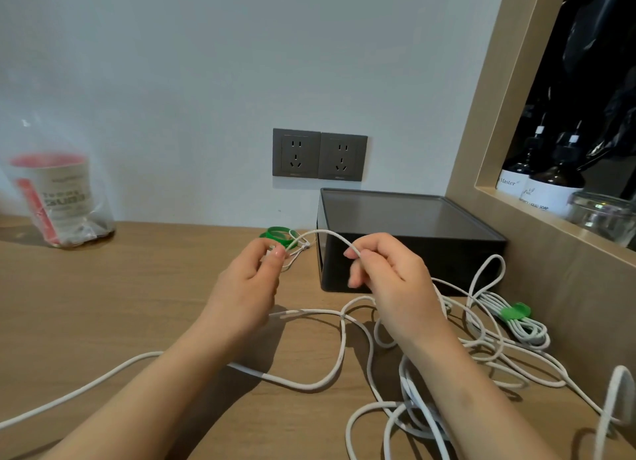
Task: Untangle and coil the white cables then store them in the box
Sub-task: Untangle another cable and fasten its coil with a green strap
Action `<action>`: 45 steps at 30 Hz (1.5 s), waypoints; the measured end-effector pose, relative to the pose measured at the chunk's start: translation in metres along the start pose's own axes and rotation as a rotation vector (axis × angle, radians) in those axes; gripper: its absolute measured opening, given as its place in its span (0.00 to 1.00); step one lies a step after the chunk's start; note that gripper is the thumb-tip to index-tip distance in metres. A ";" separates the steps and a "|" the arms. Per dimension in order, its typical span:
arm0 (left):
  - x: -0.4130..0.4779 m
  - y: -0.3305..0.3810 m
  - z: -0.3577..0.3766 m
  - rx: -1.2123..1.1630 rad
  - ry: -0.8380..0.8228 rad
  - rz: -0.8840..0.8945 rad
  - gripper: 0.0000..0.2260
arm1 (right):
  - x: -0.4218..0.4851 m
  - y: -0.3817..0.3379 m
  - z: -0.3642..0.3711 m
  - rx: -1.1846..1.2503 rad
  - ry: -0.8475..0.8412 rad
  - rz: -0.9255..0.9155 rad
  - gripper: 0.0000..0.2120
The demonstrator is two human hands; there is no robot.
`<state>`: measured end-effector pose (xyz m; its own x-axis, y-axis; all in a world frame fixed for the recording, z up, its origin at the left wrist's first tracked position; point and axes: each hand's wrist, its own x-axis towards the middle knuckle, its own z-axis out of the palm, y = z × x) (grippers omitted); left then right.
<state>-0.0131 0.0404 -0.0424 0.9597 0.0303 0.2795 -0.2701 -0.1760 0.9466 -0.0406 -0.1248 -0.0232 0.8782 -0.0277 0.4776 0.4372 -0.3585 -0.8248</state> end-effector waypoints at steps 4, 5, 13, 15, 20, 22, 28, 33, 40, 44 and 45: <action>0.001 0.007 0.003 -0.221 0.000 -0.124 0.12 | -0.006 -0.003 0.009 -0.042 -0.088 -0.046 0.07; 0.001 0.007 0.004 -0.254 -0.002 -0.144 0.13 | -0.008 -0.004 0.012 -0.059 -0.120 -0.054 0.07; 0.003 0.011 -0.001 -0.298 0.038 -0.122 0.27 | -0.011 0.002 0.021 -0.296 -0.225 -0.084 0.08; -0.002 0.012 -0.001 -0.194 0.024 -0.066 0.32 | -0.012 0.003 0.023 -0.355 -0.235 -0.108 0.06; -0.002 0.006 0.001 -0.142 0.059 -0.024 0.18 | -0.013 0.006 0.030 -0.404 -0.259 -0.174 0.07; 0.000 0.003 0.003 -0.134 0.067 -0.016 0.10 | -0.013 0.005 0.030 -0.412 -0.278 -0.193 0.10; 0.006 0.007 0.002 -0.451 0.129 -0.102 0.06 | -0.011 0.000 0.021 -0.470 -0.350 -0.161 0.13; 0.007 0.012 -0.009 -1.019 0.108 -0.252 0.05 | -0.006 0.001 0.011 -0.585 -0.348 -0.085 0.12; 0.012 0.011 -0.017 -1.210 0.097 -0.287 0.11 | -0.004 -0.001 0.005 -0.638 -0.343 0.022 0.14; 0.019 0.007 -0.025 -1.268 0.064 -0.343 0.06 | -0.001 -0.002 -0.002 -0.634 -0.399 0.096 0.20; 0.019 0.006 -0.028 -1.258 0.047 -0.355 0.06 | 0.000 -0.003 -0.006 -0.613 -0.399 0.113 0.20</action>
<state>0.0018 0.0671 -0.0267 0.9965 -0.0767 -0.0335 0.0834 0.8822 0.4634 -0.0429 -0.1291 -0.0192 0.9662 0.2045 0.1571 0.2561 -0.8335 -0.4896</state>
